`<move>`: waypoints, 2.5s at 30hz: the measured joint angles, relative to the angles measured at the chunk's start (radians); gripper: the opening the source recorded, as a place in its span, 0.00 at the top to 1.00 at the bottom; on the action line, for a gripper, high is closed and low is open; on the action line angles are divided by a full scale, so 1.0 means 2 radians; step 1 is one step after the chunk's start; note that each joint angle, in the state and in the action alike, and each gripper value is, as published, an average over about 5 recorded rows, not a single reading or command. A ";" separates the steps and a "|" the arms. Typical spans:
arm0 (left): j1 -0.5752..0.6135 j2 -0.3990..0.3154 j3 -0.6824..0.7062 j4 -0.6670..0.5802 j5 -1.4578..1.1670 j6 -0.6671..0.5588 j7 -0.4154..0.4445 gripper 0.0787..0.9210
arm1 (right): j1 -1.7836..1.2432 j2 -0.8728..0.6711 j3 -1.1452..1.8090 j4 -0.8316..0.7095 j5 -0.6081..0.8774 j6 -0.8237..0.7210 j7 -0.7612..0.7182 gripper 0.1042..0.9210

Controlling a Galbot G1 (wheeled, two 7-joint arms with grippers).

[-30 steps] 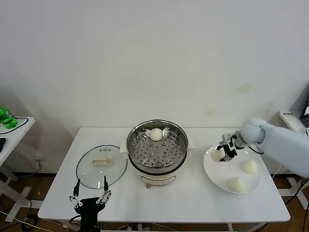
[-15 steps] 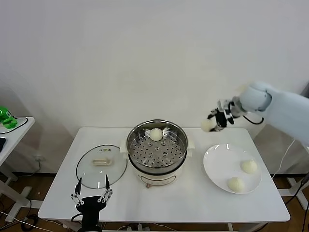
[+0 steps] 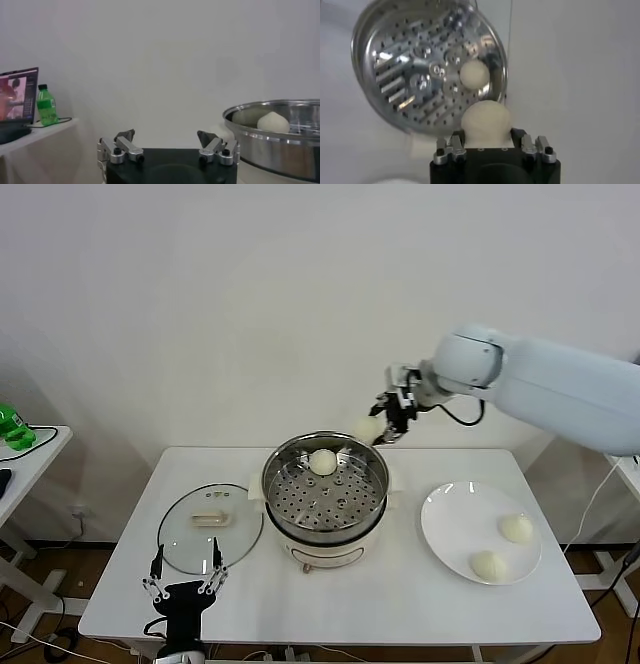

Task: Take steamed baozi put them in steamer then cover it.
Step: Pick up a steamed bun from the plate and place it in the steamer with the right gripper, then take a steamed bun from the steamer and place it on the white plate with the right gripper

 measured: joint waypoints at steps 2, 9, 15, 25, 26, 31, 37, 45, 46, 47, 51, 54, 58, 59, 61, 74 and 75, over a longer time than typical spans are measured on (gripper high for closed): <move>-0.002 -0.001 -0.002 -0.001 -0.001 0.000 0.000 0.12 | -0.003 0.021 -0.004 -0.009 0.014 -0.006 0.005 0.42; -0.006 -0.002 -0.008 -0.006 -0.005 0.000 -0.001 0.12 | -0.021 0.089 -0.018 -0.041 0.043 -0.027 0.016 0.42; -0.007 -0.004 -0.009 -0.011 -0.005 0.000 -0.001 0.12 | -0.040 0.129 -0.025 -0.066 0.054 -0.039 0.022 0.42; -0.004 -0.001 -0.013 -0.017 -0.006 -0.001 -0.001 0.12 | -0.071 0.180 -0.029 -0.105 0.058 -0.053 0.026 0.42; -0.004 -0.001 -0.013 -0.018 -0.006 -0.001 -0.001 0.12 | -0.074 0.184 -0.029 -0.109 0.057 -0.054 0.026 0.42; -0.002 0.000 -0.013 -0.022 -0.006 -0.001 -0.001 0.12 | -0.084 0.199 -0.031 -0.124 0.052 -0.057 0.025 0.42; 0.000 0.001 -0.013 -0.025 -0.007 -0.002 -0.001 0.12 | -0.094 0.209 -0.033 -0.139 0.042 -0.060 0.023 0.42; -0.001 0.003 -0.013 -0.025 -0.009 -0.002 -0.001 0.12 | -0.101 0.218 -0.034 -0.150 0.035 -0.064 0.022 0.42; -0.001 0.003 -0.013 -0.025 -0.009 -0.003 -0.001 0.12 | -0.102 0.219 -0.034 -0.151 0.034 -0.064 0.022 0.42; -0.001 0.003 -0.013 -0.025 -0.009 -0.003 -0.001 0.12 | -0.103 0.220 -0.034 -0.152 0.033 -0.064 0.021 0.42; -0.002 0.003 -0.014 -0.025 -0.009 -0.003 -0.001 0.12 | -0.106 0.221 -0.034 -0.156 0.028 -0.064 0.020 0.42; -0.002 0.002 -0.014 -0.026 -0.009 -0.003 -0.001 0.12 | -0.108 0.220 -0.033 -0.157 0.024 -0.064 0.020 0.39; -0.001 0.002 -0.013 -0.026 -0.009 -0.003 -0.001 0.12 | -0.106 0.216 -0.031 -0.154 0.021 -0.065 0.019 0.27; -0.001 0.002 -0.013 -0.026 -0.009 -0.003 -0.001 0.12 | -0.105 0.215 -0.031 -0.153 0.020 -0.066 0.019 0.23; -0.001 0.002 -0.013 -0.026 -0.009 -0.003 -0.001 0.12 | -0.102 0.211 -0.029 -0.149 0.020 -0.067 0.020 0.17; 0.004 0.002 -0.009 -0.025 -0.007 -0.001 -0.001 0.12 | -0.052 0.146 -0.029 -0.075 0.018 -0.072 0.021 0.12; 0.004 0.002 -0.009 -0.025 -0.007 -0.001 -0.001 0.12 | -0.045 0.137 -0.030 -0.067 0.016 -0.070 0.019 0.12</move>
